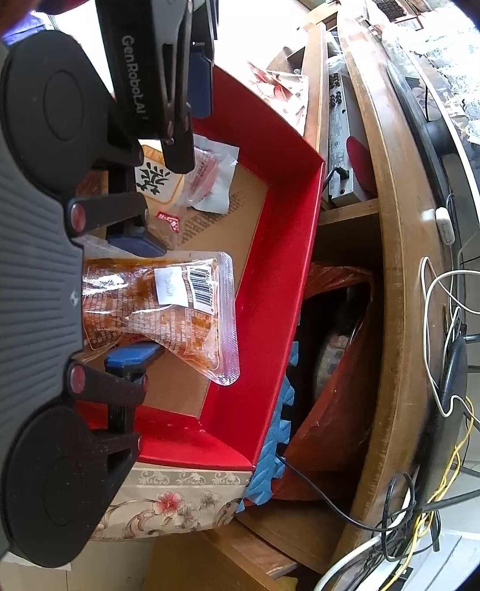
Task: Organize snacks
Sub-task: 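Carry the bun and orange snack bag into the red box with both grippers, then open both grippers to release the bun and orange bag in the box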
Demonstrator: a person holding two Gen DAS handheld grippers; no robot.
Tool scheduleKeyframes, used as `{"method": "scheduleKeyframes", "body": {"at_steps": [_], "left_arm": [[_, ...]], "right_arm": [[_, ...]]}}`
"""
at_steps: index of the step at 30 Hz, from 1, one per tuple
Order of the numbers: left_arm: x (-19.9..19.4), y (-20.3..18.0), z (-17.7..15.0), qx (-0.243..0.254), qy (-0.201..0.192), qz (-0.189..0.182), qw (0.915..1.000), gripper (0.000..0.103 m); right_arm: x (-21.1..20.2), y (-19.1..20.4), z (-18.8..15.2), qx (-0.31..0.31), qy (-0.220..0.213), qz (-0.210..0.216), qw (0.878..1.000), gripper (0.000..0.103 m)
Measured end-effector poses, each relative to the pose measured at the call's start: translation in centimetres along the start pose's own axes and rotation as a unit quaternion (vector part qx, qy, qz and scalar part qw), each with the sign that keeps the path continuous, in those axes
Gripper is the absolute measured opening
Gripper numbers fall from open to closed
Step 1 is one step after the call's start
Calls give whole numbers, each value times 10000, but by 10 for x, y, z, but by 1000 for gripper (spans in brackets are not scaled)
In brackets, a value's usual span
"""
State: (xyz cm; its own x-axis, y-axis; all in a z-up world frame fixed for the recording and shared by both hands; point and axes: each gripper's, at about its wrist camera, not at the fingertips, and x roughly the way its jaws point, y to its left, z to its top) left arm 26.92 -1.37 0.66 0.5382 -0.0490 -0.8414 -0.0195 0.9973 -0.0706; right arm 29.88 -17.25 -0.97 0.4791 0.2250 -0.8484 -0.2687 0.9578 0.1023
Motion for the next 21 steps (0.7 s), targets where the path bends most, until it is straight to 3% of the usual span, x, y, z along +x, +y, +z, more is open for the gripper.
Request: {"method": "scheduleKeyframes", "body": {"at_steps": [21], "left_arm": [[-27, -2, -2, 33, -260, -42, 9996, 69]], "right_arm": [[-38, 2, 0, 124, -392, -94, 9991, 48]]}}
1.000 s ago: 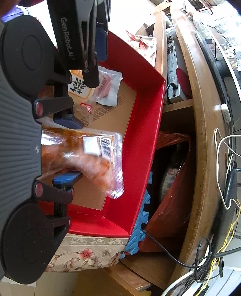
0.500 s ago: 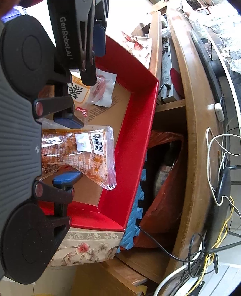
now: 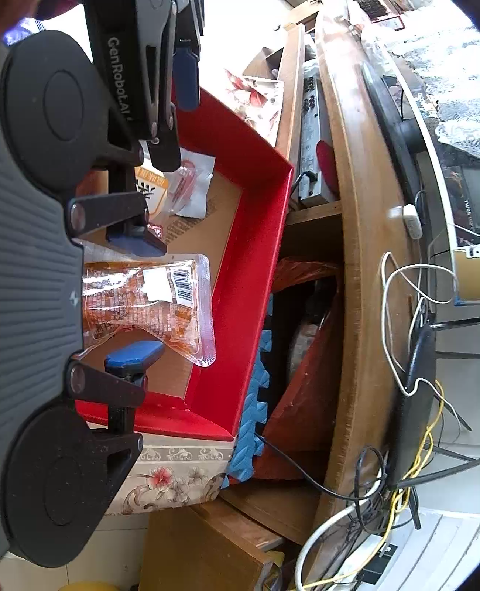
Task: Organize snacks
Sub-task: 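Open both grippers to release the bun and orange bag in the box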
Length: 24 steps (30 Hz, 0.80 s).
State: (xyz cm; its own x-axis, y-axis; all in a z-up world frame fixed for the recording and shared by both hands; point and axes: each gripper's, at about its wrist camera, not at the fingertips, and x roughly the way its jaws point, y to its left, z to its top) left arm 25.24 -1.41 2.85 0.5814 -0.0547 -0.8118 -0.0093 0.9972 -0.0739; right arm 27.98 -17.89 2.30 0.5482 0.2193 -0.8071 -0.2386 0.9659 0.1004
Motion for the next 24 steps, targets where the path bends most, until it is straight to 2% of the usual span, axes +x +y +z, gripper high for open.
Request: {"method": "scheduleKeyframes", "body": {"at_steps": [24], "left_arm": [[-43, 8, -20, -12, -163, -191, 9997, 71]], "right_arm": [[-45, 16, -19, -67, -215, 152, 9996, 49]]}}
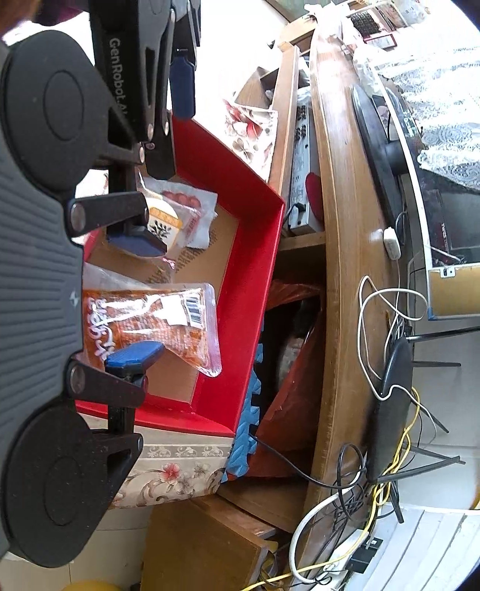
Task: Organize snacks
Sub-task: 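Move both grippers back toward the remaining snacks on the tablecloth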
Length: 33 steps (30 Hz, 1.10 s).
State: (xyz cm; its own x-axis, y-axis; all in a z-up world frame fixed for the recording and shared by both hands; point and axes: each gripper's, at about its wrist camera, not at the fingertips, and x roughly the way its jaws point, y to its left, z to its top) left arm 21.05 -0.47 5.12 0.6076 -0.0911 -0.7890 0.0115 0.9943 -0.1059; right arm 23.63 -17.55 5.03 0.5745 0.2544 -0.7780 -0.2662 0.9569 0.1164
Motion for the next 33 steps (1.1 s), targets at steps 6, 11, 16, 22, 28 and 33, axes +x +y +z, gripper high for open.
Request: {"method": "scheduleKeyframes", "body": {"at_steps": [6, 11, 16, 22, 28, 33], "left_arm": [[-13, 4, -13, 20, 12, -25, 10000, 71], [-23, 8, -23, 3, 14, -64, 10000, 71], [-34, 11, -33, -13, -3, -101, 9999, 71], [-40, 13, -41, -3, 0, -103, 9999, 71], [-51, 19, -58, 1, 33, -113, 9999, 71], [-60, 24, -71, 20, 85, -105, 9999, 71]], "right_arm": [[-10, 7, -12, -48, 41, 109, 9999, 49], [-20, 13, -21, -83, 33, 162, 9998, 49], [-29, 20, -29, -123, 20, 214, 9997, 49], [-37, 26, -40, -163, 55, 290, 9994, 49], [-43, 35, -53, -225, 135, 382, 9989, 49], [-47, 43, -64, -307, 198, 419, 9985, 49]]}}
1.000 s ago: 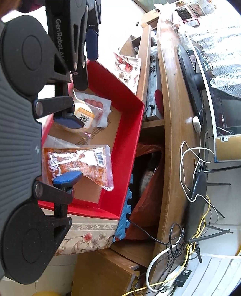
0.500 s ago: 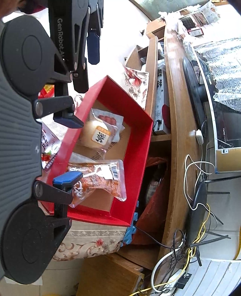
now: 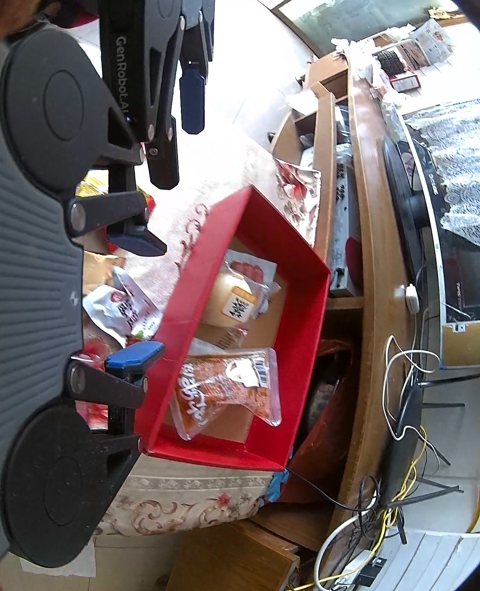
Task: Organize snacks
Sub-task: 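Move both grippers back toward the remaining snacks on the tablecloth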
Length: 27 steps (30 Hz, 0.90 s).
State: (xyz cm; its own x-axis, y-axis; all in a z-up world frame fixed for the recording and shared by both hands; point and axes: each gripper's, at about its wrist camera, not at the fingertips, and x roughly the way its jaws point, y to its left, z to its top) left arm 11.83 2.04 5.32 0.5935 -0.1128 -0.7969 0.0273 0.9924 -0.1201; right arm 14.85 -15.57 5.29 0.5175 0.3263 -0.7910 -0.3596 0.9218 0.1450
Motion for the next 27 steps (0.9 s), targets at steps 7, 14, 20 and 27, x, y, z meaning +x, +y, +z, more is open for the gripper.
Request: {"method": "scheduleKeyframes", "body": {"at_steps": [7, 14, 20, 27], "left_arm": [[-7, 5, -15, 42, 101, 27, 9999, 71], [-10, 16, -35, 48, 327, 91, 9994, 70], [-12, 34, -52, -277, 529, 84, 9982, 70], [-14, 49, -70, -634, 722, 201, 9952, 70]], "right_arm": [[-1, 12, -16, -88, 141, 79, 9998, 49], [6, 32, -30, -335, 387, 146, 9986, 49], [14, 48, -37, -548, 581, 266, 9964, 49], [23, 66, -45, -761, 777, 367, 9934, 49]]}}
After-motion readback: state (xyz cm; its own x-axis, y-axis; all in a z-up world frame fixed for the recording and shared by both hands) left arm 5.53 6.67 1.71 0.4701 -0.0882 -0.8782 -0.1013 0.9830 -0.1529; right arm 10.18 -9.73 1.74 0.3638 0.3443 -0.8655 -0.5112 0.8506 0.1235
